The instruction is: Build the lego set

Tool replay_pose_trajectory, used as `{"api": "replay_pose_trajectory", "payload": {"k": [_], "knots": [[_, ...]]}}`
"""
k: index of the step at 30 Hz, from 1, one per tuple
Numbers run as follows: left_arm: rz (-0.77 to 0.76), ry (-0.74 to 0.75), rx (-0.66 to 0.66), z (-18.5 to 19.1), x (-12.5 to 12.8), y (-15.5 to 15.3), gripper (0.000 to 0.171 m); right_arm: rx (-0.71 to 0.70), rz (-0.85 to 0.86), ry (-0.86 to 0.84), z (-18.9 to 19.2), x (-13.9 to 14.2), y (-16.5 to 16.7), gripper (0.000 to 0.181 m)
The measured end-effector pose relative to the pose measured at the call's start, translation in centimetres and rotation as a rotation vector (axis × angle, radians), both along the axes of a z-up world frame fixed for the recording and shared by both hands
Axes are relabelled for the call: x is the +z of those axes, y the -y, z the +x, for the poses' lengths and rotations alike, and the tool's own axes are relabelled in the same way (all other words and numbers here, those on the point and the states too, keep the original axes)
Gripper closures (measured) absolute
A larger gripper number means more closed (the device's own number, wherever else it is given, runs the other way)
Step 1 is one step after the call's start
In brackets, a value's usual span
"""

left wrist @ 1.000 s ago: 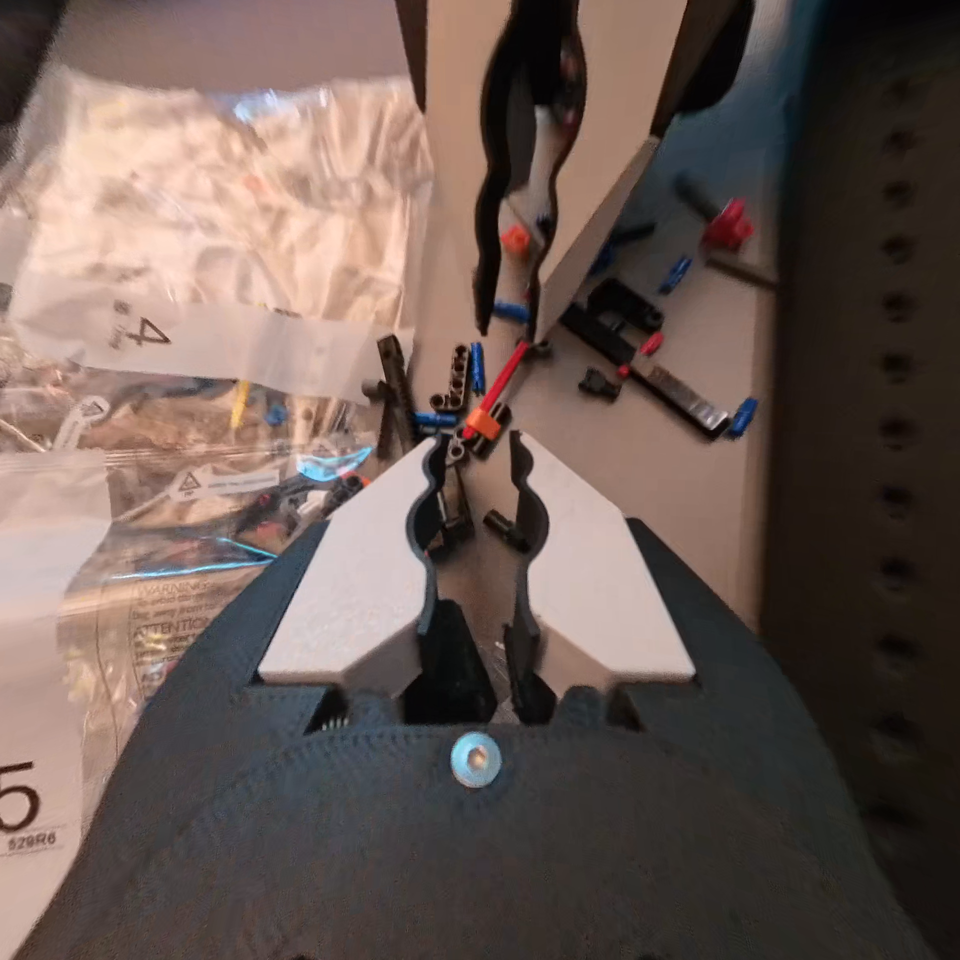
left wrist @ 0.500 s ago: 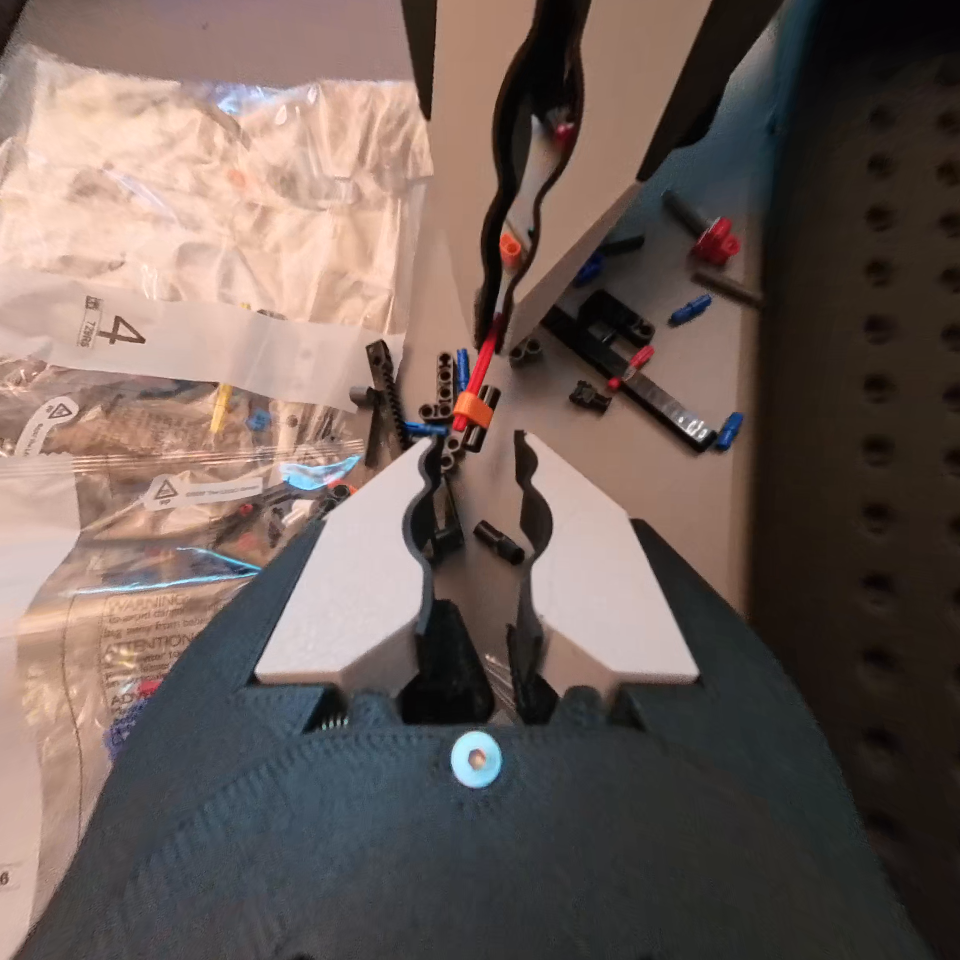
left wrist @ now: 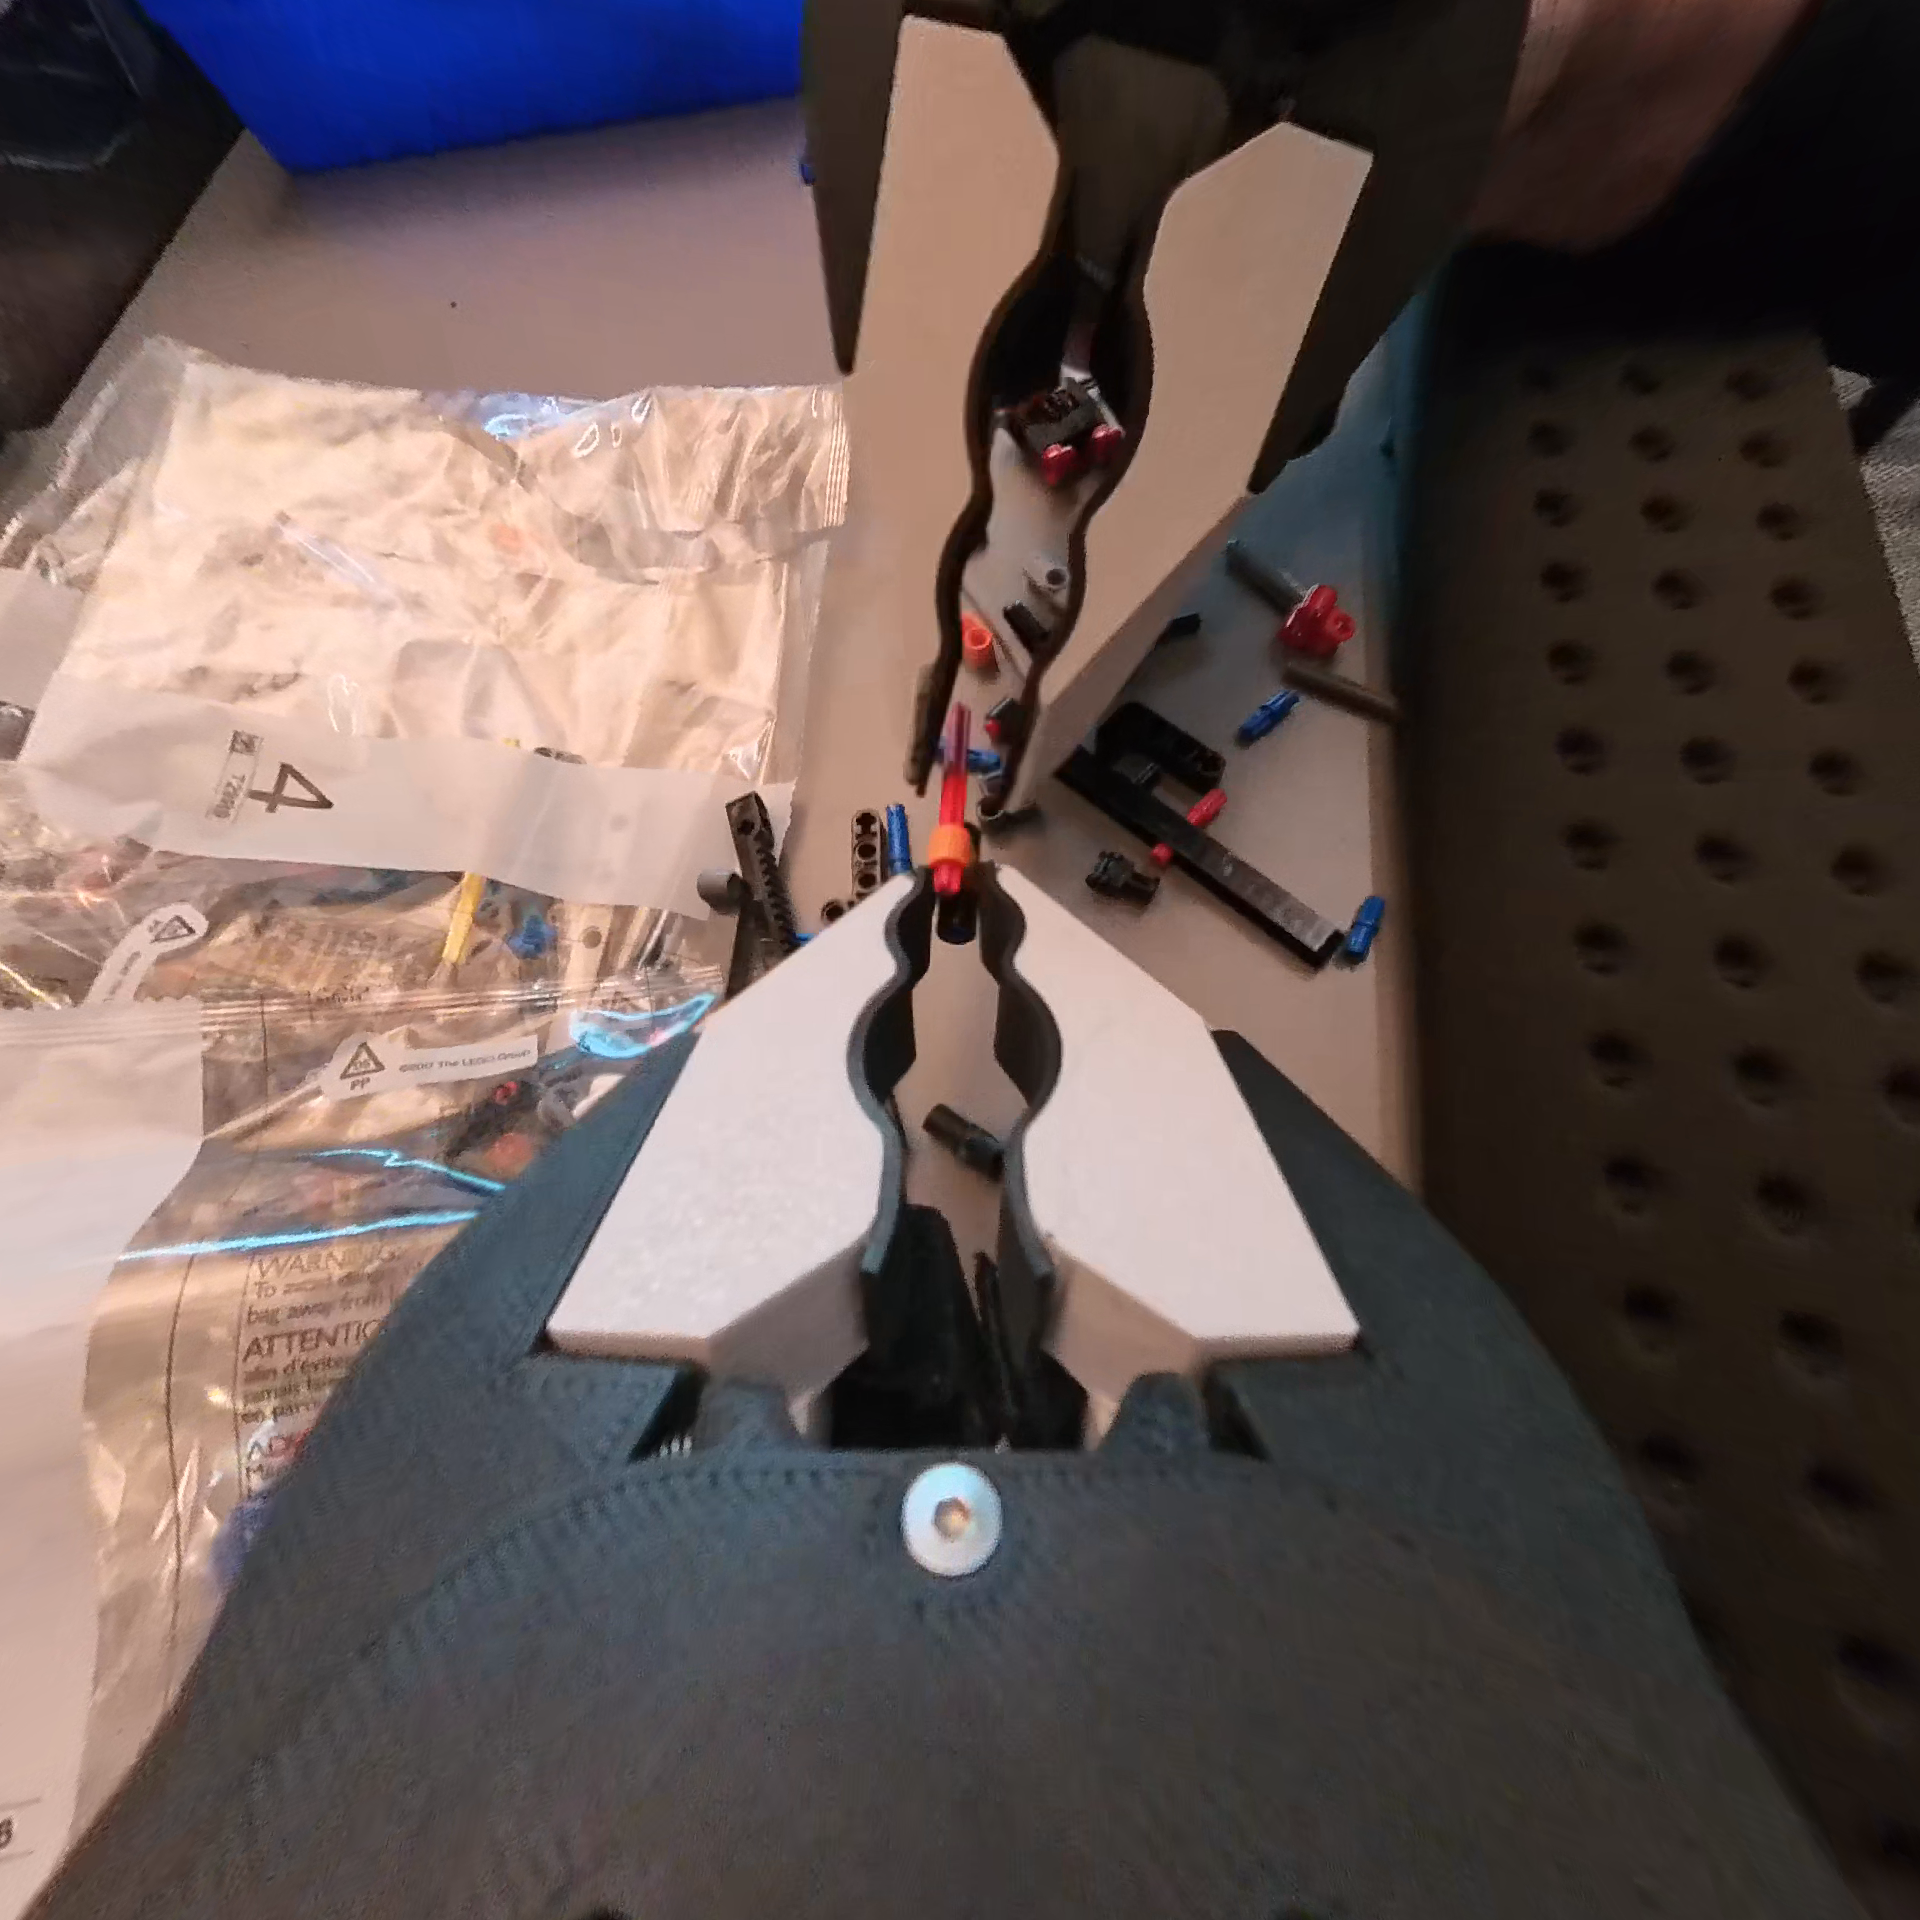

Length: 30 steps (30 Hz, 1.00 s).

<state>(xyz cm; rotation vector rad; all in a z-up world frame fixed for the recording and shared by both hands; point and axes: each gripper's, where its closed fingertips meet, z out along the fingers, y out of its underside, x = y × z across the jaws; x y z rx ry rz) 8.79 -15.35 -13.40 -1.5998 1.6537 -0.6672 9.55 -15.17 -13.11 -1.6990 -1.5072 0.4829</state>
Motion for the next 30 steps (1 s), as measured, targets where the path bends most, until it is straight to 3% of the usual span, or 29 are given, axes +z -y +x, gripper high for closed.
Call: {"api": "replay_pose_trajectory", "payload": {"k": [10, 14, 19, 25, 27, 28, 30], "knots": [[0.023, 0.034, -0.048, 0.8, 0.5, 1.0, 0.159, 0.024, -0.058, -0.015, -0.4, -0.1, 0.6, 0.178], [0.045, 0.047, -0.049, 0.9, 0.9, 0.9, 0.164, 0.033, -0.046, -0.019, -0.4, 0.2, 0.8, 0.179], [0.013, 0.145, -0.05, 0.9, 2.8, 1.1, 0.164, 0.04, -0.071, -0.115, -0.5, 1.9, 1.1, 0.179], [-0.002, 0.176, -0.069, 0.4, 3.6, 1.4, 0.164, 0.041, -0.067, -0.111, -0.1, 2.2, 1.4, 0.179], [-0.023, 0.309, 0.003, -1.5, 6.3, -0.2, 0.165, -0.049, -0.05, 0.041, 2.2, -0.2, 0.0, 0.18], [-0.053, 0.401, 0.027, -2.8, 8.0, -0.8, 0.165, -0.027, -0.087, -0.013, 1.9, 0.2, 0.4, 0.179], [-0.061, 0.403, 0.041, -3.8, 8.0, -1.2, 0.166, 0.037, -0.142, -0.101, 0.8, 1.4, 1.4, 0.18]]}}
